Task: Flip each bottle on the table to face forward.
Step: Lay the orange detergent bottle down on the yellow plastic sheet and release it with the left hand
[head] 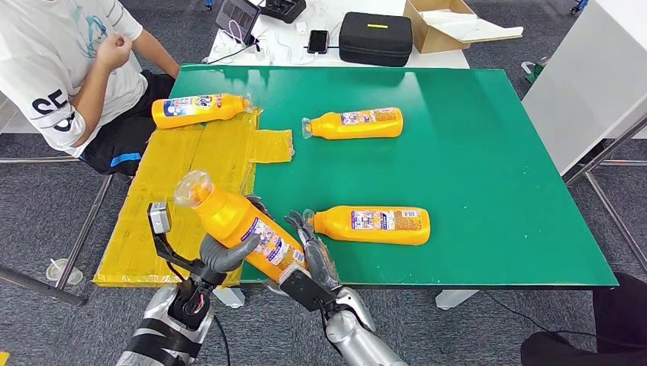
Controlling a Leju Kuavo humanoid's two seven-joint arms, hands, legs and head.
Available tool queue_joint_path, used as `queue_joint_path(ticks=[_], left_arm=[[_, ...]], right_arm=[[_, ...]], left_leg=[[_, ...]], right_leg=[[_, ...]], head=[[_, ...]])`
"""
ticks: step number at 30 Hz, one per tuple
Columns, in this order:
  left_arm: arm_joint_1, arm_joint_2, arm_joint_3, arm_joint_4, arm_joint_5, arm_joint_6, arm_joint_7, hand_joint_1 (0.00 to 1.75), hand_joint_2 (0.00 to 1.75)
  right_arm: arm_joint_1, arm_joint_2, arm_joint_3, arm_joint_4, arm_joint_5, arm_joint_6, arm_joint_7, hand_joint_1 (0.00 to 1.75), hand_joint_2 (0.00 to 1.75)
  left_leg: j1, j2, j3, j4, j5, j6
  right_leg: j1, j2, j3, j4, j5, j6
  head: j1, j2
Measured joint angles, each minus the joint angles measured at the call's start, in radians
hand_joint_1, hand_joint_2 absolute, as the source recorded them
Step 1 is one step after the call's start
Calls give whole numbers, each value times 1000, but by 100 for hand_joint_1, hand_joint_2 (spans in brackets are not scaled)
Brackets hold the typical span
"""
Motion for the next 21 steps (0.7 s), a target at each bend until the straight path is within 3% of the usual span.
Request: queue_joint_path(ticks=[9,15,21], left_arm=[[4,0,-6,-6,-71,105,-66,175,175],[-7,0,46,-64,-422,489,-229,175,175],[-55,0,128,-102,-766,889,-315,175,175]], right_arm=[[3,0,-5,-17,-32,15,-3,0,0],[50,-16,-20,-203,-123,109,-5,0,0],[108,-43,-20,-424,-184,146,-7,0,0]], left_leg=[[0,0,0,0,0,0],[0,0,0,0,0,0],[0,0,0,0,0,0]], right_leg=[[0,0,0,0,0,0],[0,0,-1,0,0,0],[0,0,-1,0,0,0]], head=[[0,0],[0,0],[0,0]])
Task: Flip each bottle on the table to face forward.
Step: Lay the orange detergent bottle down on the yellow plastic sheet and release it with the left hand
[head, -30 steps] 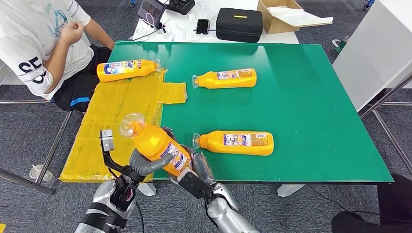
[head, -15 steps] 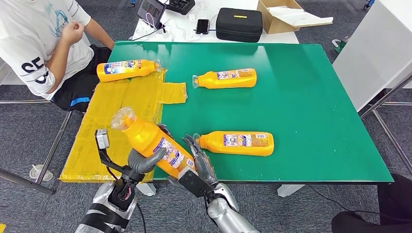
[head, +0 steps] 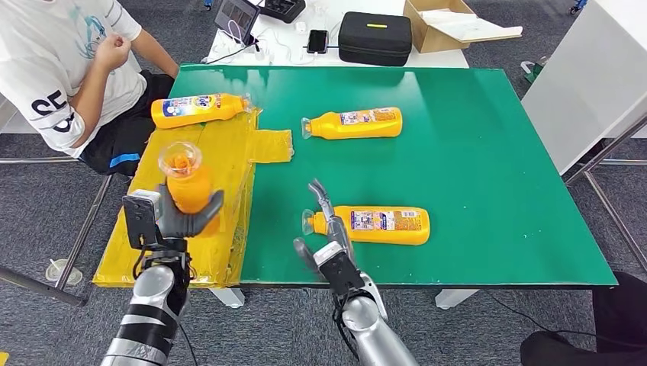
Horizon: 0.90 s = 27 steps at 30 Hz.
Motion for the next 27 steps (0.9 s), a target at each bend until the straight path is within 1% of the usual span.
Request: queue_joint_path(ticks=[2,4,8,10,12,15,18,20,23,27], left_arm=[[-22,1,30,2,-61,85,-18,175,175],[-41,4,55,8,-104,145,-33,175,175],[-64,12,71,29,-248,278,-41,175,175],[-79,22,69,55,-345,320,-26,175,175],[-99,39,60,104,-464,340,4,175,175],[-131,70,31,200,-623,342,47,175,175],[-161,102,-8,292,-734,319,85,175,175],[-175,122,-35,345,-783,303,103,175,175],[-189,145,-62,405,-815,287,115,175,175],[-210,176,-98,476,-857,166,124,175,175]], right_arm=[[15,-9,0,-60,-12,1,0,0,0],[29,-18,0,-111,-19,-4,0,0,0],[49,-32,-5,-177,-42,-39,-5,0,0],[54,-37,-13,-199,-61,-52,-19,0,0],[57,-40,-22,-225,-87,-61,-38,0,0],[61,-42,-33,-269,-118,-69,-53,0,0],[63,-44,-43,-302,-138,-73,-54,0,0],[63,-45,-48,-317,-149,-72,-54,0,0],[63,-46,-55,-329,-156,-68,-54,0,0],[63,-46,-59,-332,-167,-50,-54,0,0]], left_leg=[[0,0,0,0,0,0],[0,0,0,0,0,0],[0,0,0,0,0,0],[0,0,0,0,0,0],[0,0,0,0,0,0],[0,1,0,0,0,0],[0,1,1,0,0,0],[0,1,1,0,0,0],[0,1,0,0,0,0],[0,1,0,0,0,0]], right_leg=[[0,0,0,0,0,0],[0,0,0,0,0,0],[0,0,0,0,0,0],[0,0,0,0,0,0],[0,0,0,0,0,0],[0,0,0,0,0,0],[0,0,0,0,0,0],[0,0,0,0,0,0],[0,0,0,0,0,0],[0,0,0,0,0,0]], head=[[0,0],[0,0],[0,0],[0,0],[0,0],[0,0],[0,0],[0,0],[0,0],[0,0]])
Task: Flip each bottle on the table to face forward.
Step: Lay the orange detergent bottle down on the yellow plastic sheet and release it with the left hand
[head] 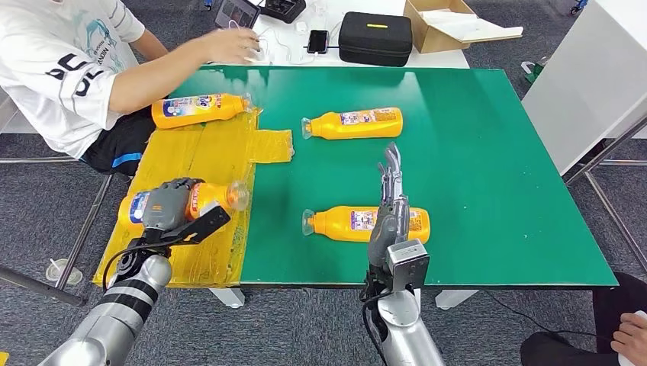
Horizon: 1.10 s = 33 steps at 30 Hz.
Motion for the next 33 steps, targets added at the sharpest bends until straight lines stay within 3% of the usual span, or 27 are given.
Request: queue_joint_path(ticks=[11,12,15,16,19,23,29,32,33], left_arm=[[-40,38,-39,92,-13,-123,-6,175,175],[-41,39,-40,97,-14,-130,-6,140,175],[-41,44,-49,109,-24,-146,-5,9,175],[-41,44,-52,113,-23,-155,-6,0,175],[-40,45,-53,122,-7,-183,-11,0,175],[-42,46,-53,126,17,-216,-29,0,0],[-47,60,-51,126,100,-369,-115,0,0],[-47,66,-50,126,119,-402,-135,0,0],[-47,68,-50,126,124,-410,-139,0,0]], right_arm=[[-12,0,-4,17,-5,30,6,0,0],[-16,0,-4,22,-5,34,8,0,0],[-26,0,-4,42,-6,45,16,0,0],[-29,0,-4,50,-6,48,19,0,0],[-35,0,-3,72,-6,55,22,0,0],[-42,2,-3,95,-5,61,23,0,0],[-63,3,-4,137,-5,77,30,0,0],[-71,3,-4,155,-6,81,33,0,0],[-73,3,-4,160,-5,83,34,0,44]], left_leg=[[0,0,1,0,0,0],[0,0,1,0,0,0],[0,0,2,0,0,0],[0,0,2,0,0,0],[0,0,2,0,0,0],[0,-1,3,0,0,0],[0,-4,5,-1,0,-1],[0,-6,7,-1,0,-1],[0,-6,8,-1,0,-1]], right_leg=[[0,0,1,0,0,0],[0,0,1,0,0,0],[0,0,2,0,0,0],[0,0,2,0,0,0],[0,0,3,0,0,0],[0,0,3,0,0,0],[0,-1,7,0,-1,0],[0,-2,9,0,-1,-1],[0,-2,10,0,-1,-1]], head=[[0,0],[0,0],[0,0],[0,0],[0,0],[0,0],[0,0],[0,0],[0,0]])
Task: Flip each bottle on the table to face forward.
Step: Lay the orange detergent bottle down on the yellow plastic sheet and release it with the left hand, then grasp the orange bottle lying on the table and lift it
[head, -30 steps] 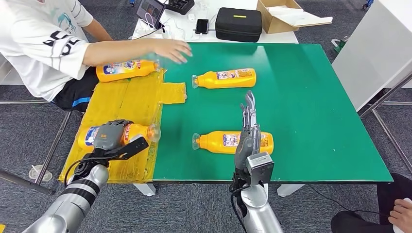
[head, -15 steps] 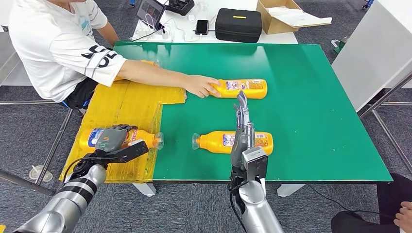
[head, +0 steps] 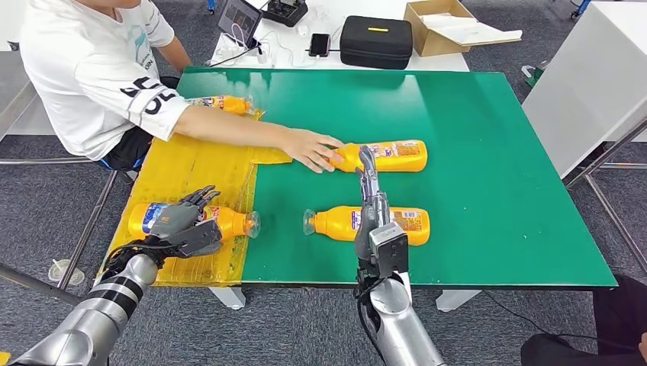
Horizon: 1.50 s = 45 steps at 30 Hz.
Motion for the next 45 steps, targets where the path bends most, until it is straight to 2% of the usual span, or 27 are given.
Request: queue_joint_path(ticks=[3,5,9,13,20,24,33,45], left_arm=[[0,6,7,-2,41,-47,-20,0,0],[8,11,16,-14,107,-101,-31,0,0],[73,9,49,-106,377,-169,-38,0,175],[134,-28,120,-192,613,-162,-37,0,175],[177,-97,268,-299,737,-126,-35,0,175],[185,-122,325,-338,748,-119,-35,0,175],[193,-151,387,-376,762,-103,-35,0,175],[190,-162,399,-372,743,-100,-34,0,175]], right_arm=[[-13,-1,1,25,23,5,29,0,175],[-35,-7,5,60,73,4,86,0,175],[-114,-50,28,196,255,-4,261,0,175],[-201,-100,51,348,414,4,400,0,175],[-266,-155,66,459,524,27,498,0,175],[-276,-176,66,476,539,33,509,0,175],[-282,-206,66,484,567,59,519,0,175],[-334,-283,90,489,582,268,531,0,175]], left_leg=[[0,0,2,0,1,0],[0,0,4,0,1,-1],[0,0,6,0,1,0],[0,0,2,0,3,1],[0,0,-3,1,3,1],[0,1,-5,1,3,1],[0,1,-6,1,3,1],[0,1,-6,1,3,1]], right_leg=[[0,0,2,0,0,0],[0,0,4,0,1,0],[0,0,4,0,1,-1],[0,0,2,0,3,-1],[0,0,-4,0,4,0],[0,1,-6,0,4,0],[0,0,-7,0,4,0],[0,0,-7,0,4,0]], head=[[0,0],[0,0],[0,0],[0,0],[0,0],[0,0],[0,0],[0,0]])
